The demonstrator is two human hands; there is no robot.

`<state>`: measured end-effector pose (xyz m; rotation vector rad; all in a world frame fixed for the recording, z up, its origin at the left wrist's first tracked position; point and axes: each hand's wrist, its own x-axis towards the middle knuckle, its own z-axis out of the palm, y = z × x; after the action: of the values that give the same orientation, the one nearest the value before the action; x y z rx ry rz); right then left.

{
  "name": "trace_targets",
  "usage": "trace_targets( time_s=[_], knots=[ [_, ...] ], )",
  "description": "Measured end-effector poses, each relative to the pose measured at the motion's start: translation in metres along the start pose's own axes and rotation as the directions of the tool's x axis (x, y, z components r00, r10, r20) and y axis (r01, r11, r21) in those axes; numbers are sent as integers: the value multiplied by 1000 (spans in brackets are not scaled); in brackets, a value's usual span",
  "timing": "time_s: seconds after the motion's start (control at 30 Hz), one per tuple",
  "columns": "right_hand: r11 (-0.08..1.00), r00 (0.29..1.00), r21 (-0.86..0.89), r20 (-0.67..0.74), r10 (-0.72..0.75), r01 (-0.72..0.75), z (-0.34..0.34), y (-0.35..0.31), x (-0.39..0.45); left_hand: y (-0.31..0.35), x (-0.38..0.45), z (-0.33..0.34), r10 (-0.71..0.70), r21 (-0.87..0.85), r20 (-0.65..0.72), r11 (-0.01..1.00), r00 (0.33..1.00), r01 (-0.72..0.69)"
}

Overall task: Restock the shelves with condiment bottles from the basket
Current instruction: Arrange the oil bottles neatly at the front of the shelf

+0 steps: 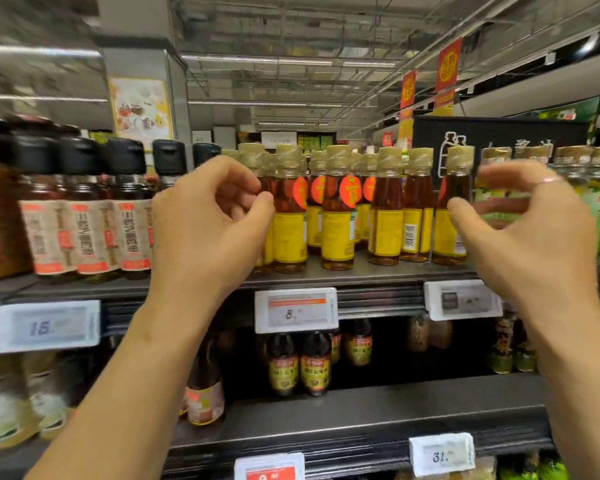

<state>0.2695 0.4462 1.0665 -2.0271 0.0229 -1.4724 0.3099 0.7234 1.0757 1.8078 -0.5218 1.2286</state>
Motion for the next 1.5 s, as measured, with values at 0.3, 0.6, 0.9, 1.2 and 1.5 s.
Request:
trace_targets(
  time_s=[0.3,0.6,0.9,1.2,1.5],
  knots=[
    [866,746,51,485,-457,498,36,-138,57,9,69,-51,41,339,251,932,967,-128],
    [609,369,-58,839,-399,791,82,-157,108,28,147,-35,-114,534,768,659,631,-530],
    [722,333,0,888,-319,692,91,-137,126,14,164,-22,-136,464,822,721,553,-514],
    [687,399,-40,837,-373,726,104,-132,125,1,168,-27,-145,392,862,799,485,-457],
    [708,423,-53,832,-359,705,106,-122,125,-6,169,-30,-147,340,872,868,466,-361]
  ],
)
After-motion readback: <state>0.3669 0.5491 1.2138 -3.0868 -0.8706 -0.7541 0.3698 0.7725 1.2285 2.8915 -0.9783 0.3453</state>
